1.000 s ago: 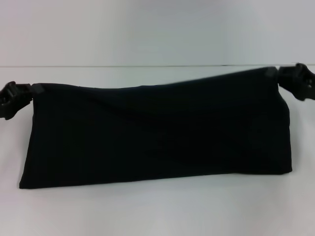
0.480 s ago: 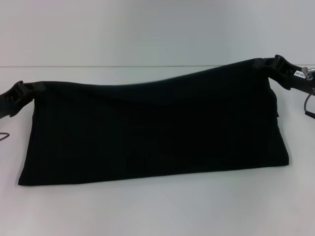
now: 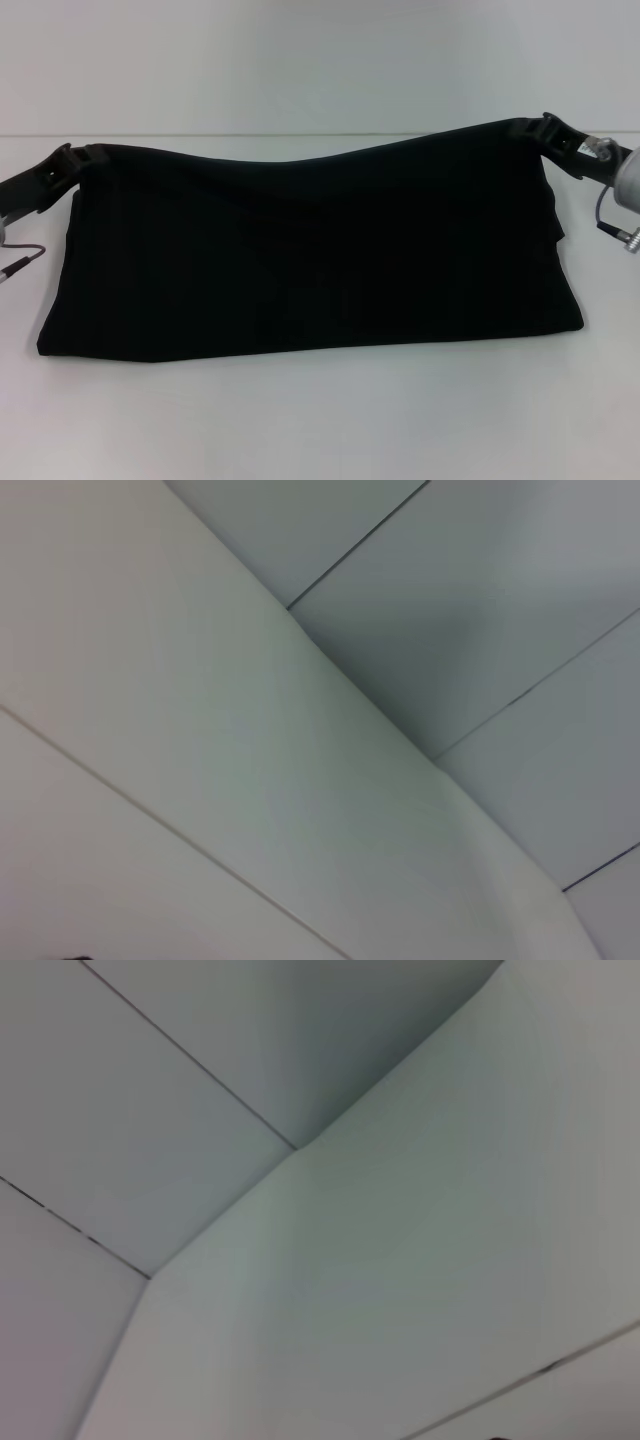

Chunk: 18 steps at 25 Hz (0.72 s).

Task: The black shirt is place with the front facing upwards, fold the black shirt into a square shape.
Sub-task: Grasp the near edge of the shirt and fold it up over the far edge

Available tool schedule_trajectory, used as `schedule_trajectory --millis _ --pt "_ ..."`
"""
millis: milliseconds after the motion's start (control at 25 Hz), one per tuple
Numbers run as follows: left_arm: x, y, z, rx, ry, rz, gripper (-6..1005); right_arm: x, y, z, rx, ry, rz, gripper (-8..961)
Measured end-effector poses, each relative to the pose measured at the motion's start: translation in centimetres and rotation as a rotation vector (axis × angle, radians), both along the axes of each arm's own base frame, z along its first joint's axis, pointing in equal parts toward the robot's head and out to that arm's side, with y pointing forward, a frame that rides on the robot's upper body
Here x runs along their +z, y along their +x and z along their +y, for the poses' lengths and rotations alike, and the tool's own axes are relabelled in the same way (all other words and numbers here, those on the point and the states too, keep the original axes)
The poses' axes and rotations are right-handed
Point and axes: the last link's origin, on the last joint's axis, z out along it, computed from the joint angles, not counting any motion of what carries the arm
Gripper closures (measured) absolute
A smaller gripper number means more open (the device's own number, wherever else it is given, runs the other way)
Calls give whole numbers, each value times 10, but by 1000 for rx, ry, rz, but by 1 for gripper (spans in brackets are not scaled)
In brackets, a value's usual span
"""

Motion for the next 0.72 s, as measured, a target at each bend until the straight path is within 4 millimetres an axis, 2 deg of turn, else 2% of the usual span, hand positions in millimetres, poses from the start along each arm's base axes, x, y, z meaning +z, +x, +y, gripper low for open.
schedule_trajectory --millis 520,600,720 --pt "-24 8 16 54 46 88 943 -13 -13 17 21 30 -182 911" --pt "-25 8 18 69 62 85 880 -13 -16 19 33 34 -200 909" --pt "-25 8 19 82 77 75 785 -13 -15 21 7 51 -193 780"
